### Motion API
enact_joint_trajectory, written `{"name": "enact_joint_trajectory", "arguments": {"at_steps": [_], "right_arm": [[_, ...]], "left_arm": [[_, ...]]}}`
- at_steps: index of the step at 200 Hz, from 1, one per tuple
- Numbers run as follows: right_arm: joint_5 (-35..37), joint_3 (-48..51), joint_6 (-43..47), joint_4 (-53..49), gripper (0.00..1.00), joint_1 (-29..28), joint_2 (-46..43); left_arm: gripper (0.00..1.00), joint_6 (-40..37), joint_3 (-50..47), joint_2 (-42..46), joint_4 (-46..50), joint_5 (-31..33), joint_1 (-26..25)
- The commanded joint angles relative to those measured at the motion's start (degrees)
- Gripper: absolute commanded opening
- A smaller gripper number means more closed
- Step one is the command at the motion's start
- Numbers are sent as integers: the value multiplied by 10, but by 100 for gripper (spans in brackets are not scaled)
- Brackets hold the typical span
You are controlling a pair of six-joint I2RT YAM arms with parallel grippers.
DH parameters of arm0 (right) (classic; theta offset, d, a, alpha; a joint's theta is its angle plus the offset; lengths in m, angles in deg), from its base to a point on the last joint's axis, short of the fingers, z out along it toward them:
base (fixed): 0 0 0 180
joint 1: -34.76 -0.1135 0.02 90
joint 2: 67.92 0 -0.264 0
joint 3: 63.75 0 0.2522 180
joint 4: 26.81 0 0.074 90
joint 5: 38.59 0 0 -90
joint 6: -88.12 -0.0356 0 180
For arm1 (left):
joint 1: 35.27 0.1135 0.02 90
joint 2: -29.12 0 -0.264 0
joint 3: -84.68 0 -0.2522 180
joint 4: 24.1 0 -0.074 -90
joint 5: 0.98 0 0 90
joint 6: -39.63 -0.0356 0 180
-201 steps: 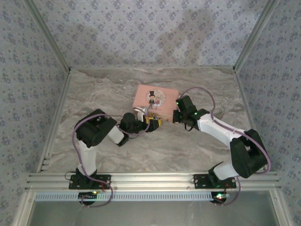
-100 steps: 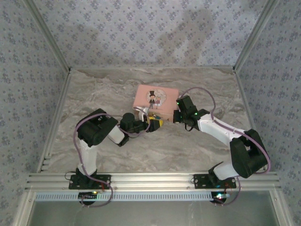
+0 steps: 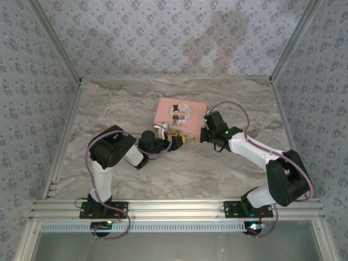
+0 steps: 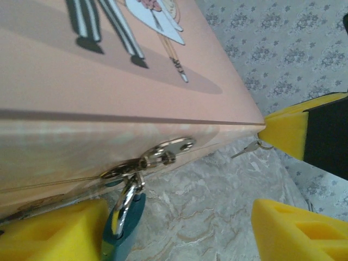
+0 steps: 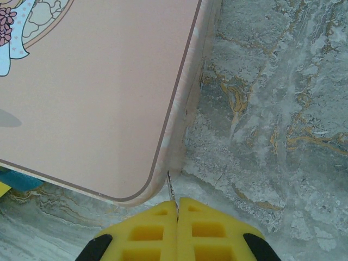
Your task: Unlock a padlock with a key
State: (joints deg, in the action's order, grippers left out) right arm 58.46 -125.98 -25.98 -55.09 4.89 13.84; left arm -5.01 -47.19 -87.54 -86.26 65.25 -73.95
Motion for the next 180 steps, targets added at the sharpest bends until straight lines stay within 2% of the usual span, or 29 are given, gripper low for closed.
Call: {"name": "enact_joint_trajectory", "arguments": {"at_steps": [1, 84, 121, 134, 155, 170, 180], "right_arm": [[2, 6, 0, 6, 0, 1, -10], [-6, 4, 5, 12, 0, -1, -6], [-7, 5, 6, 12, 0, -1, -6], [-6, 5, 6, 13, 0, -1, -6], [-8, 5, 5, 14, 0, -1, -6], [-9, 6, 5, 15, 0, -1, -5], [-9, 6, 5, 15, 0, -1, -5]], "left_arm": [[67, 10, 9, -15, -27, -4, 2], [55, 38, 32, -39, -21, -17, 15], [44, 42, 32, -43, -15, -24, 21], [37, 46, 37, -45, -10, -33, 23], [35, 53, 42, -49, 2, -38, 28], [29, 54, 43, -51, 3, -38, 30], [29, 57, 45, -51, 10, -40, 31]]}}
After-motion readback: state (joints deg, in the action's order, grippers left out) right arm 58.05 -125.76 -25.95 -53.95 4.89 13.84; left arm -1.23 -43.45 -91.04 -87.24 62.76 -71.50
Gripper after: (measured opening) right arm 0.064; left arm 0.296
